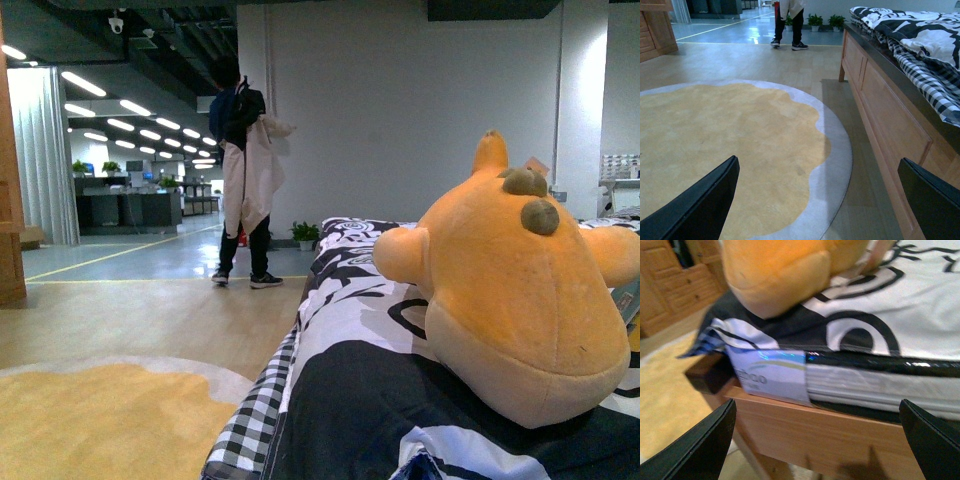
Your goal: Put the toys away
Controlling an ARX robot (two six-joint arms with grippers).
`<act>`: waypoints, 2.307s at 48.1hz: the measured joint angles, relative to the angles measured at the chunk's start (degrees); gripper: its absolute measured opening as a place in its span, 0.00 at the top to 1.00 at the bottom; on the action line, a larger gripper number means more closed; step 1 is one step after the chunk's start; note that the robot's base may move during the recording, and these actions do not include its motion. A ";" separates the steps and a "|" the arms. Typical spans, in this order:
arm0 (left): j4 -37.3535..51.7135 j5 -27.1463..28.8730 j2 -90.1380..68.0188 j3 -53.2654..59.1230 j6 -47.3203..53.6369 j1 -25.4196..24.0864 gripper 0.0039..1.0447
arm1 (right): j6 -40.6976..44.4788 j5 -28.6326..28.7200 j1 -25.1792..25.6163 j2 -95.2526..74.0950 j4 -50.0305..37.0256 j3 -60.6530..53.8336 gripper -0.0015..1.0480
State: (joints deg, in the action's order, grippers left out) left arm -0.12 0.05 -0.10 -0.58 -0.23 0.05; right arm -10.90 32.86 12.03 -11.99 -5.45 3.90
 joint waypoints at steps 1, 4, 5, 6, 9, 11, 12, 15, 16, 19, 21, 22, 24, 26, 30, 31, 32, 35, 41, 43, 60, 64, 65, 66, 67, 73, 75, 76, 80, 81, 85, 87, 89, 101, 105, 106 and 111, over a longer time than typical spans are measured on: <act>0.00 -0.02 0.00 0.00 0.00 0.00 0.06 | -0.44 1.11 0.11 -1.05 -1.46 0.87 0.06; 0.00 -0.02 0.00 0.00 0.00 0.00 0.06 | -2.08 0.26 -0.42 -6.54 -6.97 4.90 0.06; 0.00 -0.02 0.00 0.00 -0.02 0.00 0.06 | -2.36 -0.92 -1.09 -8.63 -8.83 6.25 0.06; 0.00 -0.02 0.00 0.00 -0.02 0.00 0.06 | -2.64 -2.01 -1.99 -10.75 -10.56 7.54 0.06; 0.00 -0.02 0.00 0.00 0.00 0.00 0.06 | -2.84 -5.86 -5.49 -16.09 -14.10 11.13 0.06; 0.00 -0.02 0.00 0.00 0.00 0.00 0.06 | -2.60 -9.42 -8.83 -19.63 -15.54 14.01 0.06; 0.00 -0.02 0.00 0.00 -0.02 0.00 0.06 | -2.43 -10.95 -10.62 -21.27 -16.06 15.50 0.06; 0.00 -0.02 0.00 0.00 -0.02 0.00 0.06 | -1.46 -15.02 -15.56 -25.18 -17.05 19.32 0.06; 0.00 -0.02 0.00 0.00 0.00 0.00 0.06 | -1.03 -16.28 -17.44 -26.62 -17.46 20.61 0.06; 0.00 -0.02 0.00 0.00 0.00 0.00 0.06 | 0.26 -19.80 -21.07 -29.35 -18.16 22.88 0.06; 0.00 -0.02 0.00 0.00 -0.02 0.00 0.06 | 1.29 -22.45 -23.93 -31.78 -18.69 24.68 0.06; 0.00 -0.02 0.00 0.00 0.00 0.00 0.06 | 1.70 -23.47 -25.07 -32.79 -18.84 25.40 0.06; 0.00 -0.02 0.00 0.00 0.00 0.00 0.06 | 2.54 -25.51 -27.12 -34.91 -19.39 26.77 0.06; 0.00 -0.02 0.00 0.00 0.00 0.00 0.06 | 3.41 -27.30 -28.98 -37.03 -19.74 28.13 0.06; 0.00 -0.02 0.00 0.00 0.00 0.00 0.06 | 6.14 -31.85 -32.79 -42.51 -21.00 31.45 0.06; 0.00 -0.02 0.00 0.00 0.00 0.00 0.06 | 7.30 -33.16 -33.66 -44.19 -21.62 32.44 0.06; 0.00 -0.02 0.00 0.00 0.00 0.00 0.06 | 8.26 -34.40 -34.29 -45.86 -22.16 33.48 0.06; 0.00 -0.02 0.00 0.00 -0.02 0.00 0.06 | 9.75 -36.63 -35.10 -49.05 -22.84 35.45 0.06; 0.00 -0.02 0.00 0.00 0.00 0.00 0.06 | 11.61 -39.89 -35.28 -54.42 -23.78 38.49 0.06; 0.00 -0.02 0.00 0.00 0.00 0.00 0.06 | 12.00 -40.52 -35.15 -55.71 -24.11 39.04 0.06; 0.00 -0.02 0.00 0.00 0.00 0.00 0.06 | 13.75 -43.15 -32.13 -63.65 -28.30 38.64 0.06; 0.00 -0.02 0.00 0.00 0.00 0.00 0.06 | 13.73 -42.66 -32.00 -64.00 -29.09 37.55 0.06; 0.00 -0.02 0.00 0.00 -0.02 0.00 0.06 | 13.70 -42.58 -32.00 -64.08 -29.27 37.31 0.06; 0.00 -0.02 0.00 0.00 0.00 0.00 0.06 | 13.70 -42.51 -32.00 -64.24 -29.46 37.05 0.06; 0.00 -0.02 0.00 0.00 0.00 0.00 0.06 | 13.70 -42.51 -32.00 -64.52 -29.66 36.74 0.06; 0.00 -0.02 0.00 0.00 0.00 0.00 0.06 | 13.73 -44.17 -32.17 -65.59 -29.97 35.95 0.06; 0.00 -0.02 0.00 0.00 0.00 0.00 0.06 | 13.70 -44.70 -32.24 -65.64 -30.01 35.87 0.06; 0.00 -0.02 0.00 0.00 -0.02 0.00 0.06 | 13.66 -45.13 -32.33 -65.66 -30.08 35.85 0.07; 0.00 -0.02 0.00 0.00 0.00 0.00 0.06 | 13.53 -45.86 -32.52 -65.66 -30.12 35.85 0.17; 0.00 -0.02 0.00 0.00 0.00 0.00 0.06 | 13.53 -45.92 -32.54 -65.66 -30.10 35.85 0.18; 0.00 -0.02 0.00 0.00 0.00 0.00 0.06 | 13.44 -46.16 -32.68 -65.64 -29.70 35.87 0.31; 0.00 -0.02 0.00 0.00 0.00 0.00 0.06 | 13.31 -46.12 -32.70 -65.59 -29.64 35.87 0.35; 0.00 -0.02 0.00 0.00 0.00 0.00 0.06 | 13.07 -45.92 -32.70 -65.37 -29.38 35.87 0.41; 0.00 -0.02 0.00 0.00 -0.02 0.00 0.06 | 10.16 -42.86 -31.67 -60.15 -26.62 35.87 0.75; 0.00 -0.02 0.00 0.00 0.00 0.00 0.06 | 8.76 -40.41 -30.80 -56.98 -25.27 35.87 0.84; 0.00 -0.02 0.00 0.00 -0.02 0.00 0.06 | 8.50 -39.58 -30.47 -55.93 -24.83 35.87 0.86; 0.00 -0.02 0.00 0.00 0.00 0.00 0.06 | 6.64 -35.04 -28.46 -50.38 -22.14 35.85 0.90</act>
State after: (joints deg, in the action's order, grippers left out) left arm -0.12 0.03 -0.10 -0.58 -0.23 0.05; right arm -4.25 -2.17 -16.43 -62.37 -27.59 39.75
